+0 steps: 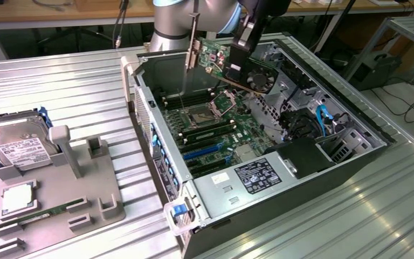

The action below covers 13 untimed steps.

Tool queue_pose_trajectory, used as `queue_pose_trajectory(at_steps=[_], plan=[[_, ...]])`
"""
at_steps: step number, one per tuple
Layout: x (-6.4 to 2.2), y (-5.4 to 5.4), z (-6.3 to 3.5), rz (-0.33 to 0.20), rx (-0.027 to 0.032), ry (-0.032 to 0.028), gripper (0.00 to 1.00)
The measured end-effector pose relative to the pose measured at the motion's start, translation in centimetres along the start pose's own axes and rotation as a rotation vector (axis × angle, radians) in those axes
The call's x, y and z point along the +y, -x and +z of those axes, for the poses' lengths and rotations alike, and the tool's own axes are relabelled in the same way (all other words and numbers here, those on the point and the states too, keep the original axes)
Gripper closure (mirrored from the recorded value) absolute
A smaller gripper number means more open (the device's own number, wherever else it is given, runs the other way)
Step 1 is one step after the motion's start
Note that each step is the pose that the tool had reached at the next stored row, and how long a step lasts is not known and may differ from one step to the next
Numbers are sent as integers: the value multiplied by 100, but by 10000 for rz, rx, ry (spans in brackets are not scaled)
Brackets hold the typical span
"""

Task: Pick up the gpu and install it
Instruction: 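Insert the gpu into the slot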

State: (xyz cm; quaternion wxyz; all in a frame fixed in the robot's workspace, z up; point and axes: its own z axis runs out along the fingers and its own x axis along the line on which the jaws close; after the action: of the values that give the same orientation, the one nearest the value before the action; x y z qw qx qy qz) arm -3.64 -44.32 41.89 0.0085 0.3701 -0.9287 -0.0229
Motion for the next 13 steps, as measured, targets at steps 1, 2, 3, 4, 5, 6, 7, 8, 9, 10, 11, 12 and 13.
queue_pose_trajectory(at_steps=[1,2,3,4,5,6,7,8,9,10,11,12,13], plan=[[0,0,0,-50,2,0,72],[-1,-1,0,-106,4,1,72],[-2,-1,0,-253,12,1,72],[-2,-2,0,-328,16,1,72],[-3,-2,0,-395,19,2,72],[-4,-3,0,-475,21,2,72],[-4,-4,0,-568,26,2,72],[-4,-4,-1,-660,32,2,72],[-5,-4,-1,-724,35,2,72],[-5,-4,0,-792,38,2,72],[-5,-4,0,-845,40,2,72],[-5,-4,0,-909,43,3,72],[-5,-5,0,-979,46,3,72]])
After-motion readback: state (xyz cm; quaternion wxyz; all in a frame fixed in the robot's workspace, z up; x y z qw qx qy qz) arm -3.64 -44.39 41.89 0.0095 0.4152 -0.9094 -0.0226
